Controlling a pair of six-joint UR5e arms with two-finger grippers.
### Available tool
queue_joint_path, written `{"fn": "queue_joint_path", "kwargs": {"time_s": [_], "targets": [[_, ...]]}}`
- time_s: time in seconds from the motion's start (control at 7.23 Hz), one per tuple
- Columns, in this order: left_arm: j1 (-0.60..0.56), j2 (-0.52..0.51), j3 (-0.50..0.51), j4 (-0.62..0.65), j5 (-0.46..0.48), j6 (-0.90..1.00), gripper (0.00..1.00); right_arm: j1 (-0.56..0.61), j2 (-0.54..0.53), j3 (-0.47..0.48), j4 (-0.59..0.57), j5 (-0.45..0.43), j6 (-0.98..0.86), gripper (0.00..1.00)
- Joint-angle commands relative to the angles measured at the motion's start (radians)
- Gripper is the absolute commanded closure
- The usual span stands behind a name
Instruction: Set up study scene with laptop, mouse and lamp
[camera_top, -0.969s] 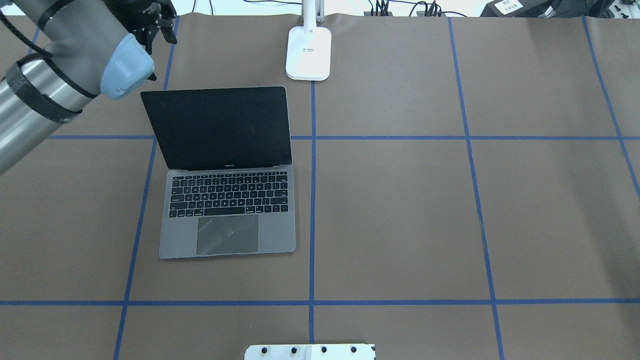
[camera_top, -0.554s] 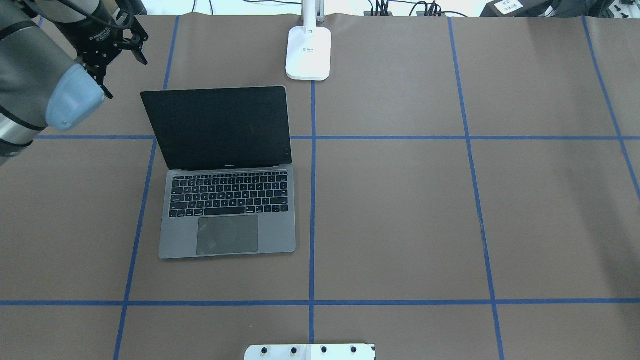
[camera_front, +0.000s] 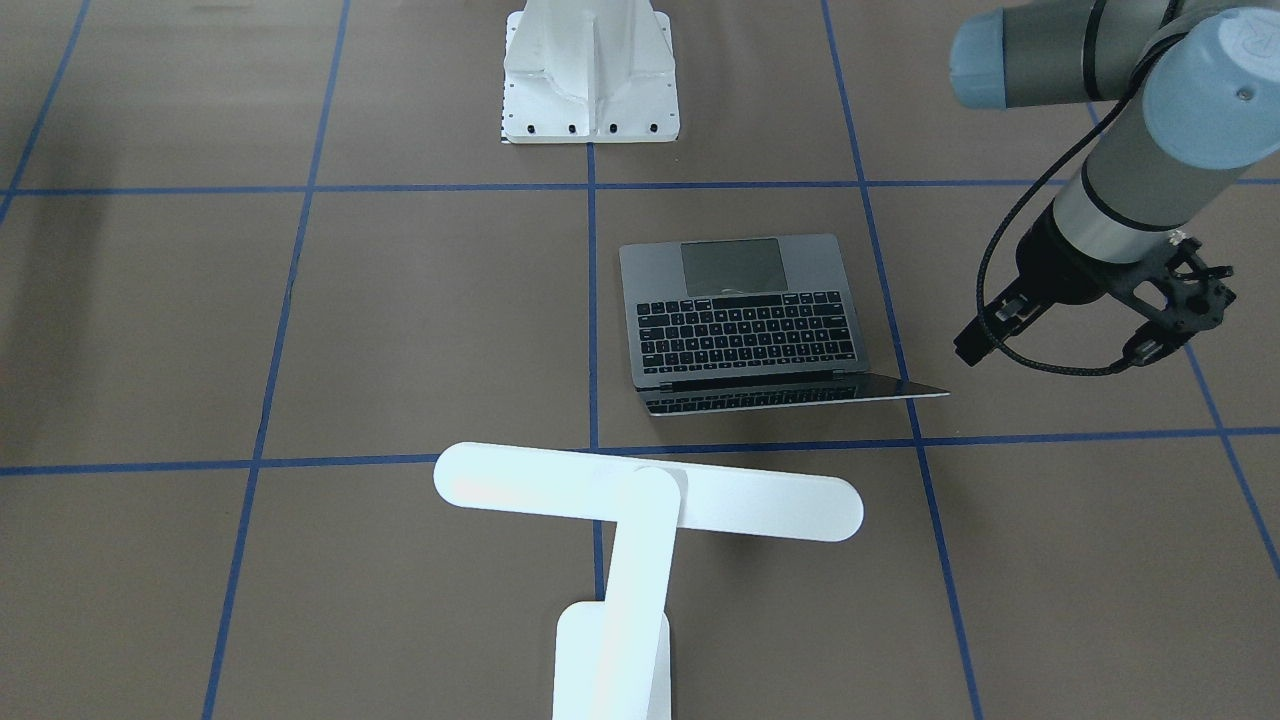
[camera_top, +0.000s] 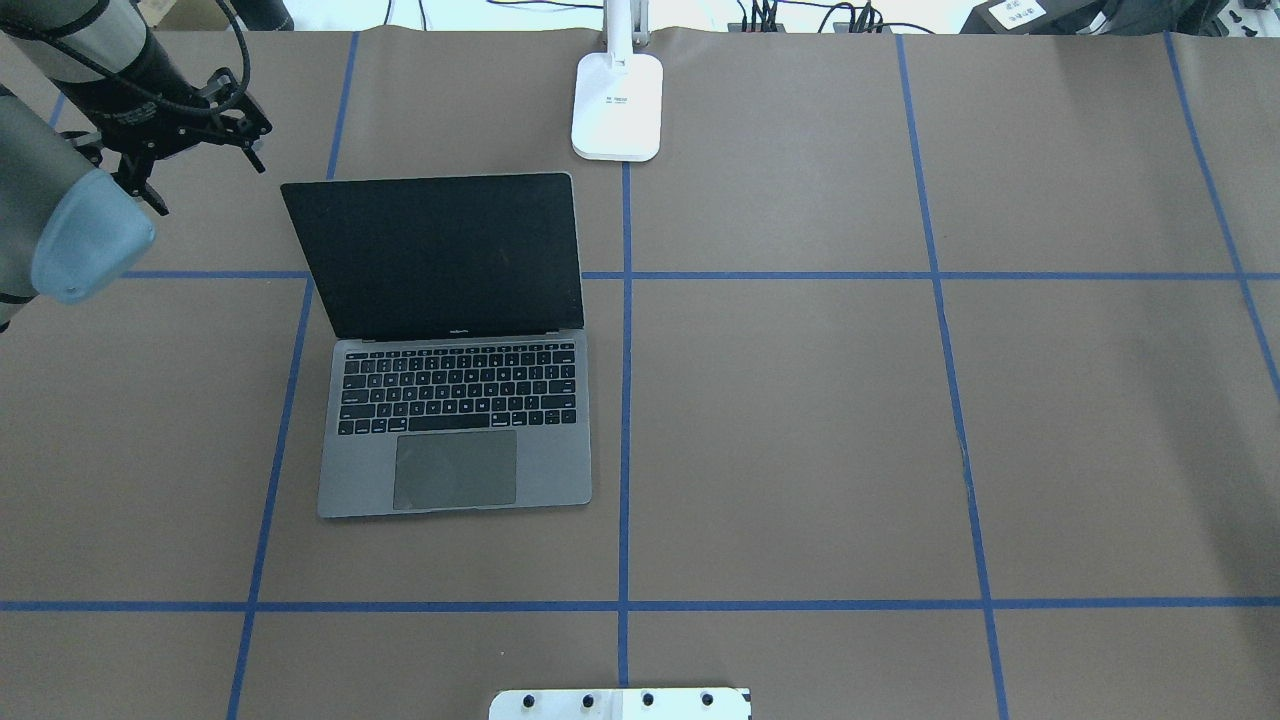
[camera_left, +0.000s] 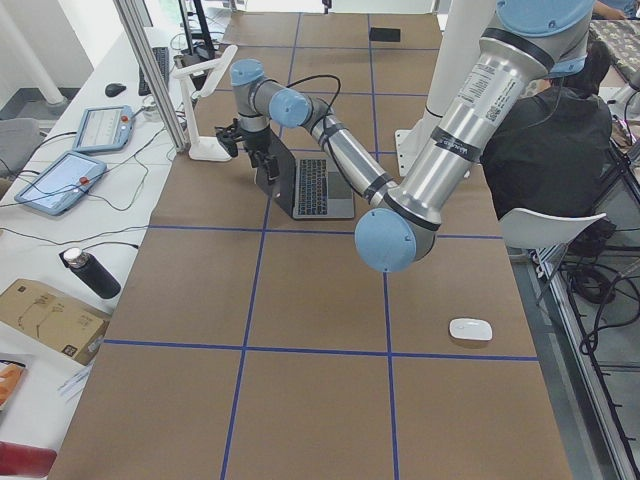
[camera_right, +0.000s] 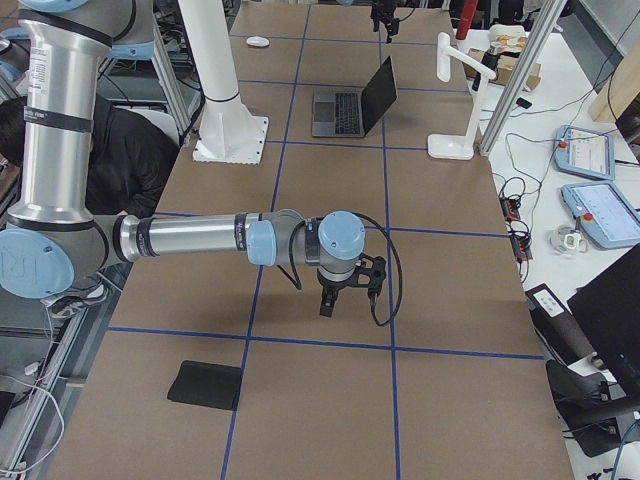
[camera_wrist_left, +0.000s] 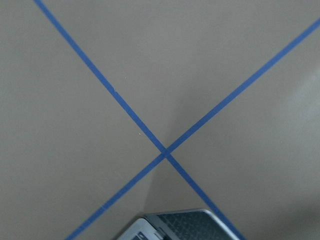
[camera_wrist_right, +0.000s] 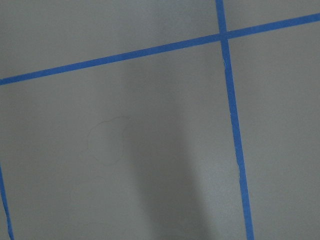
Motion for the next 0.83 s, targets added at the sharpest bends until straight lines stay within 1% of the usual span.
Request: {"fn": "queue_joint_path", "kwargs": {"time_s": [0.0, 0.14, 0.42, 0.55, 0.69], "targets": [[-0.042, 0.063, -0.002, 0.0, 0.0, 0.302, 0.0, 0.0, -0.033, -0.016, -0.006, -0.009, -0.038, 0.01], [-0.057, 0.069, -0.003, 0.0, 0.0, 0.366, 0.0, 0.0, -0.061, -0.03, -0.007, -0.006, -0.139, 0.01], [-0.067, 0.1, -0.005, 0.0, 0.0, 0.514, 0.0, 0.002, -0.08, -0.117, -0.01, 0.007, -0.41, 0.01], [-0.065, 0.111, -0.023, 0.0, -0.002, 0.523, 0.0, 0.002, -0.087, -0.16, -0.01, 0.009, -0.533, 0.01], [-0.065, 0.12, -0.041, -0.002, -0.002, 0.524, 0.0, 0.002, -0.1, -0.197, -0.015, 0.009, -0.614, 0.01]]}}
